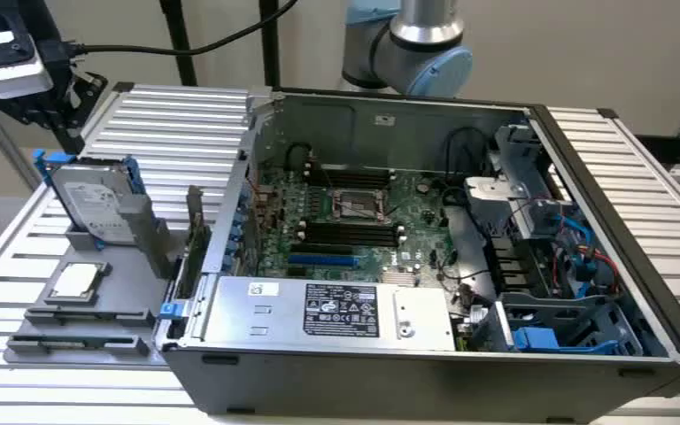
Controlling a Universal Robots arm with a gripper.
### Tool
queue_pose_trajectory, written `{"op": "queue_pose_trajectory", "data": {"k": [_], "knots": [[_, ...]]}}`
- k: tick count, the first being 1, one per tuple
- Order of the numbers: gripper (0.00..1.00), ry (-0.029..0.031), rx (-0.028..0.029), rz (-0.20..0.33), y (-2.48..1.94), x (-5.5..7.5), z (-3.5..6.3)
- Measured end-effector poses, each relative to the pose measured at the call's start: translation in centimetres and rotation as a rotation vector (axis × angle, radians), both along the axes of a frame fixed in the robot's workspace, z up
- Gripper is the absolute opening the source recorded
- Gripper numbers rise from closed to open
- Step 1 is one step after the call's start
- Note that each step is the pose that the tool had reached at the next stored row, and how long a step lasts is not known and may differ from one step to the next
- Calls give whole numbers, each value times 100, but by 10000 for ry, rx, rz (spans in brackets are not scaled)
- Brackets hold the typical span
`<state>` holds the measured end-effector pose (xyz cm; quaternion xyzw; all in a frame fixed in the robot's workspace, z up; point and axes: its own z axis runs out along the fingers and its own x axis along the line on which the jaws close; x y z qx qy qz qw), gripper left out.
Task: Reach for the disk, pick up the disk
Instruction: 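Pick up the disk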
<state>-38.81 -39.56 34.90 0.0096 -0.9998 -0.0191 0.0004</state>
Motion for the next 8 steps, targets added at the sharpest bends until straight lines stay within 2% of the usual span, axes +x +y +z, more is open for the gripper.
{"op": "queue_pose_trajectory", "data": {"k": [8], "knots": [[11,0,0,0,0,0,0]]}}
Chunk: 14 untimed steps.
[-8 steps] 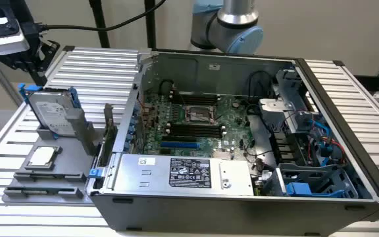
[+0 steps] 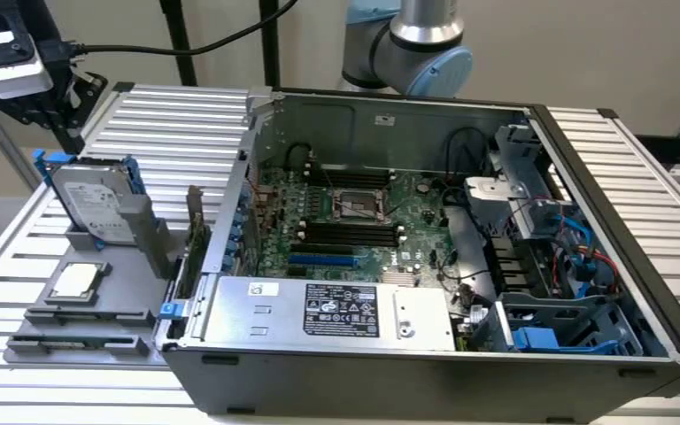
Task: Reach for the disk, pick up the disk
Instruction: 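Pick up the disk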
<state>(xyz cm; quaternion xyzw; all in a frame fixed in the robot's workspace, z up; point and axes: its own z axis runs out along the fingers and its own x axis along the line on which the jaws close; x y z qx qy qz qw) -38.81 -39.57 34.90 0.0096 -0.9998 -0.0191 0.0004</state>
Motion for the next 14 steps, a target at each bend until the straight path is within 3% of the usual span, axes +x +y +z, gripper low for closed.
{"op": "queue_pose_trajectory", "data": {"k": [7,14], "knots": [[11,1,-1,-2,9,-10,1],[11,2,-8,10,138,-151,1]]}}
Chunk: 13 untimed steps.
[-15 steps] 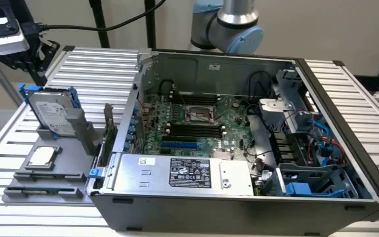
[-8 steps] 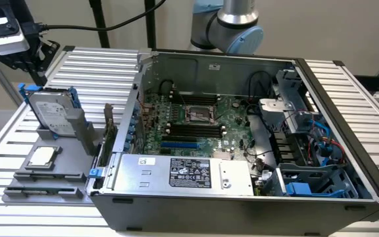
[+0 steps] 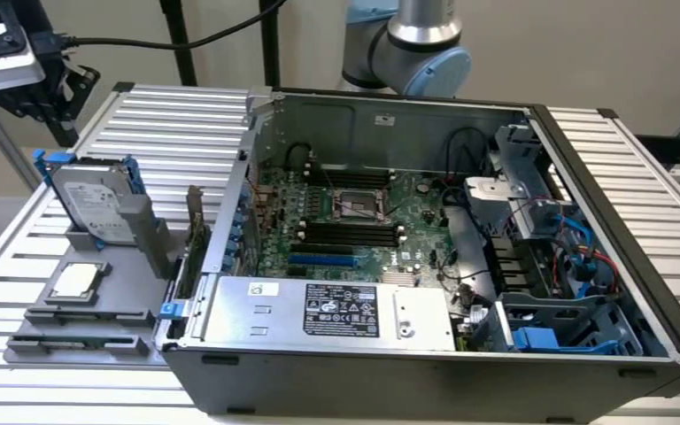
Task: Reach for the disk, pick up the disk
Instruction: 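Pick up the disk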
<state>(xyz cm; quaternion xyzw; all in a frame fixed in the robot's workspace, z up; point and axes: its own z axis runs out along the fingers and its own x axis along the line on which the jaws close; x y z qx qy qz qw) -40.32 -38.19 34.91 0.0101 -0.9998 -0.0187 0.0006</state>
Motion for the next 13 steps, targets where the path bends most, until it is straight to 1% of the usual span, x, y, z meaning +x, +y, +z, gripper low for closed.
{"op": "queue_pose_trajectory", "data": {"k": [2,5,9,11,13], "knots": [[11,-1,-1,2,9,-65,-1],[11,-2,0,3,10,-157,-1],[11,-2,0,4,10,-157,-1],[11,1,-1,12,0,-155,0],[11,0,0,142,-4,-155,0]]}}
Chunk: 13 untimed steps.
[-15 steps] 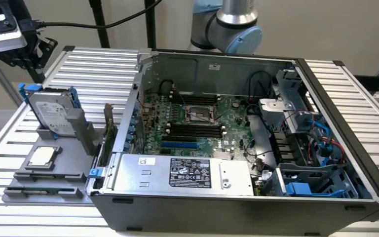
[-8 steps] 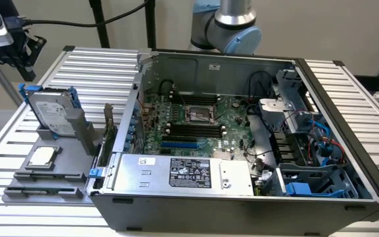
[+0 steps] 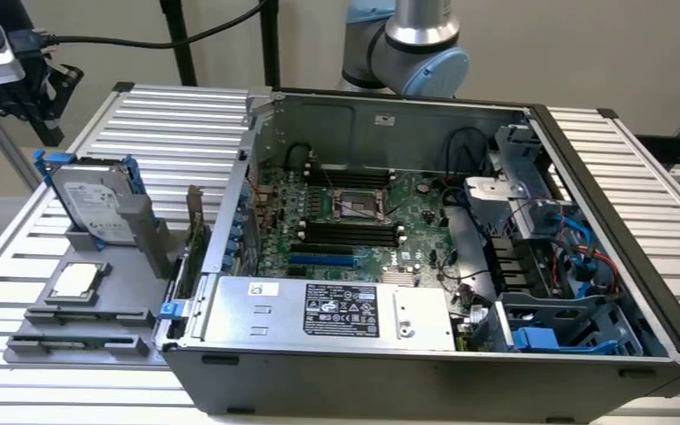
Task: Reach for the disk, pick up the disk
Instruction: 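Pick up the disk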
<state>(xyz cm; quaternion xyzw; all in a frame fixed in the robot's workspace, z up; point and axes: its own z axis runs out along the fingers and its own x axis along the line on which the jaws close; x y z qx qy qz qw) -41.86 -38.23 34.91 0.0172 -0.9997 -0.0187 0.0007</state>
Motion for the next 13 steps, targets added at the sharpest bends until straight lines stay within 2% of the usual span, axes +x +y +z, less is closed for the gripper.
{"op": "queue_pose_trajectory", "data": {"k": [13], "knots": [[11,0,0,2249,-1,0,0]]}}
